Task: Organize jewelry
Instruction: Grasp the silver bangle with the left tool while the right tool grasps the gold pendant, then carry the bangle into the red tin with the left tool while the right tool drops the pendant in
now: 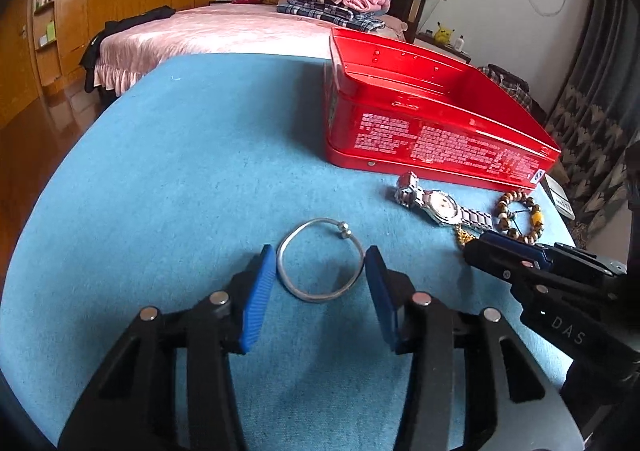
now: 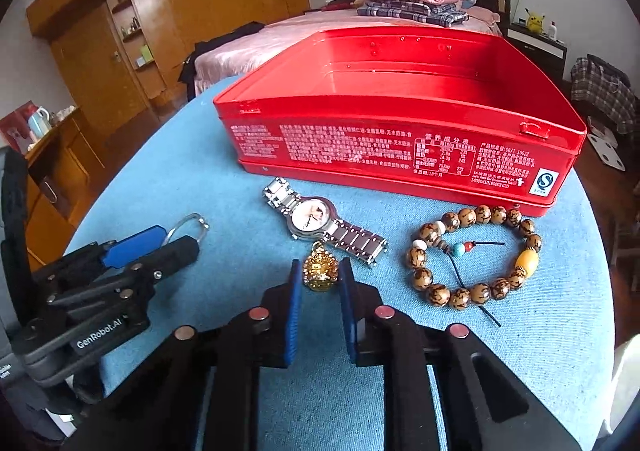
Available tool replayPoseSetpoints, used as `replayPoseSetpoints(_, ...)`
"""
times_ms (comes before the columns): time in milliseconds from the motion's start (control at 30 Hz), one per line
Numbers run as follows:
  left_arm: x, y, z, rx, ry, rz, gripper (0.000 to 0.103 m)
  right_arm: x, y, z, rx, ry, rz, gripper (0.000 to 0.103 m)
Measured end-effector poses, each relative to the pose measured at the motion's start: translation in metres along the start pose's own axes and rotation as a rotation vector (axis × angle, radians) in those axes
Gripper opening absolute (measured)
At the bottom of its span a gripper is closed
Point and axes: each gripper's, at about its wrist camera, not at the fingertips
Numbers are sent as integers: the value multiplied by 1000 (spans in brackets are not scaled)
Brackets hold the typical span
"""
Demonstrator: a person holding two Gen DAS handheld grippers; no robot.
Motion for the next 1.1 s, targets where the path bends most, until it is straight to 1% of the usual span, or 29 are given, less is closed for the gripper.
replayPoseSetpoints(267,0,3,-3,-4,14,-11,44,-1,0,1,-3,-1,6,18)
replayPoseSetpoints(400,0,4,-7,-3,25,-16,44,-2,-2,-4,-11,6,-29,18)
replayPoseSetpoints(533,5,11,-15,-4,53,-5,44,-2,3,-20,-14,37,-20,18)
replayPoseSetpoints(733,14,23,-24,-22,91,4,44,7,11,-50,-33,105,-10,18)
replayPoseSetpoints(867,27,35,-31,-34,128,19,44,20,20,-65,-47,150,9,18)
replayPoseSetpoints(1100,54,52,-32,-58,186,19,44,47,34,-77,-74,214,20,18)
Point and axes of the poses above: each gripper's, at about its wrist camera, not at the fingertips, and z roughly the way its jaws point, y to its right, x to its top, and after that the axes turned 13 degrees about y, right-handed
